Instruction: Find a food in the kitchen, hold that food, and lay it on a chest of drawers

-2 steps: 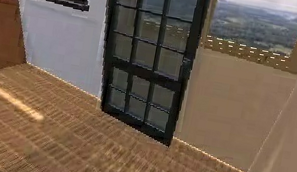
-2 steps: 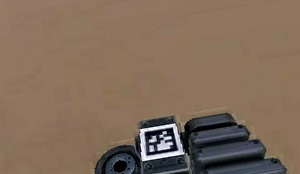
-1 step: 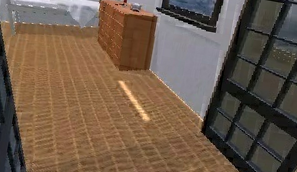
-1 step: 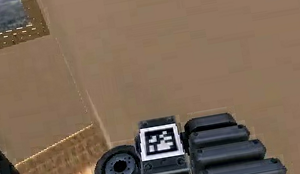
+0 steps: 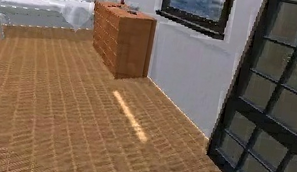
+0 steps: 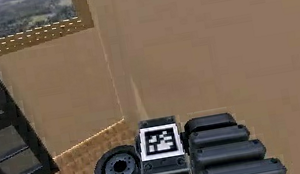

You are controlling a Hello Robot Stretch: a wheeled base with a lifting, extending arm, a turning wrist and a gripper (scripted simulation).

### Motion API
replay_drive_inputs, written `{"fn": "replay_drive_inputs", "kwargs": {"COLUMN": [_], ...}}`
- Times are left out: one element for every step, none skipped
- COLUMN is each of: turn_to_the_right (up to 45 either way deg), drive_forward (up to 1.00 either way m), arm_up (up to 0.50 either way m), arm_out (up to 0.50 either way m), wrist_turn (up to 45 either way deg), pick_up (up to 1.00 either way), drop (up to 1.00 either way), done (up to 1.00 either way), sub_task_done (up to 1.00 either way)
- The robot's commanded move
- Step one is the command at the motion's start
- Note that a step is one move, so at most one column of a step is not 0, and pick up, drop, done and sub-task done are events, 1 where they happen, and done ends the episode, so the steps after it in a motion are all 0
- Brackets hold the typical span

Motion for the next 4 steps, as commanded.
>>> {"fn": "replay_drive_inputs", "kwargs": {"turn_to_the_right": [-18.0, 0.0, 0.0, -3.0], "drive_forward": [0.0, 1.0, 1.0, 0.0], "arm_up": [0.0, 0.0, 0.0, 0.0], "arm_out": [0.0, 0.0, 0.0, 0.0], "wrist_turn": [0.0, 0.0, 0.0, 0.0], "pick_up": [0.0, 0.0, 0.0, 0.0], "drop": [0.0, 0.0, 0.0, 0.0], "done": [0.0, 0.0, 0.0, 0.0], "sub_task_done": [0.0, 0.0, 0.0, 0.0]}}
